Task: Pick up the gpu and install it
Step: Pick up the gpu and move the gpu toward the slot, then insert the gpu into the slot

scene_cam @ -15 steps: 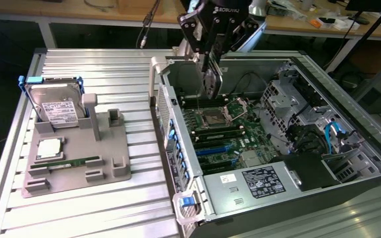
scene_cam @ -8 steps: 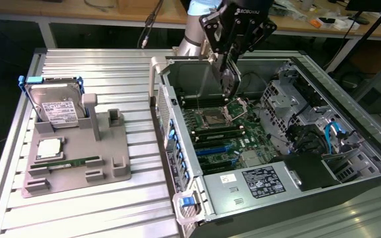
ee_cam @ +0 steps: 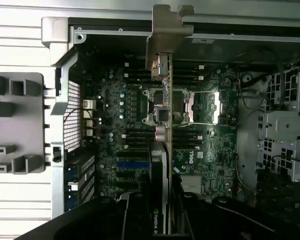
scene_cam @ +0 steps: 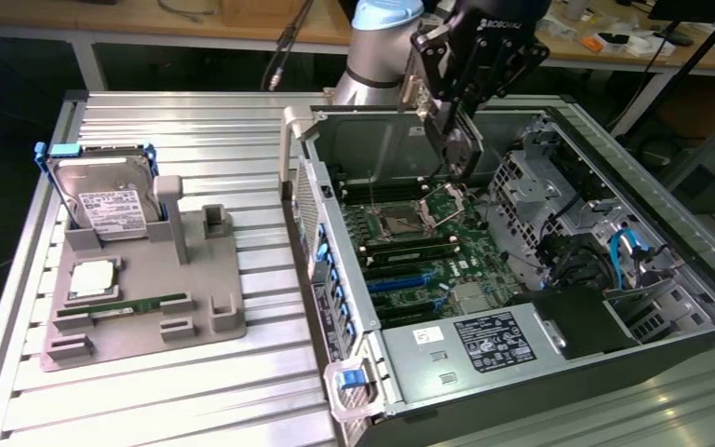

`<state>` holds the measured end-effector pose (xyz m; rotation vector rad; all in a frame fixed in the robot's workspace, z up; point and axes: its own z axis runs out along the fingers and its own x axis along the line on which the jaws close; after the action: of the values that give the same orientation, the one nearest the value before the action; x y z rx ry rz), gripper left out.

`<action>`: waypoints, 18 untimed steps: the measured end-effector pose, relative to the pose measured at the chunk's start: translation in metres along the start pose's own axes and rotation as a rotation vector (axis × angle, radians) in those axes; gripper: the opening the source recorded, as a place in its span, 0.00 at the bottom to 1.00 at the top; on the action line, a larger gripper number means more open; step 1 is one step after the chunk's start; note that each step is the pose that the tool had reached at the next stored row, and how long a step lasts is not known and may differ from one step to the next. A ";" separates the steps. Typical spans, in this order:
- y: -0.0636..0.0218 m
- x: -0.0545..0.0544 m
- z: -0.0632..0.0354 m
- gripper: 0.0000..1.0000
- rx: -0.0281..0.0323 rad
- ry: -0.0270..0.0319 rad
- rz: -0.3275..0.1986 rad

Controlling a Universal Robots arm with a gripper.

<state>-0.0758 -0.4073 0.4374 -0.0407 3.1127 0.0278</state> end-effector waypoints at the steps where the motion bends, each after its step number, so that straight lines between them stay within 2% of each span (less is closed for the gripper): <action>1: -0.0001 -0.004 0.0001 0.27 0.0000 0.0001 0.000; 4: -0.0004 -0.013 0.0004 0.27 0.0000 0.0001 0.000; 18: -0.0003 -0.013 0.0004 0.27 -0.0001 0.0000 0.000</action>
<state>-0.0624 -0.4073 0.4373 -0.0405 3.1127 0.0279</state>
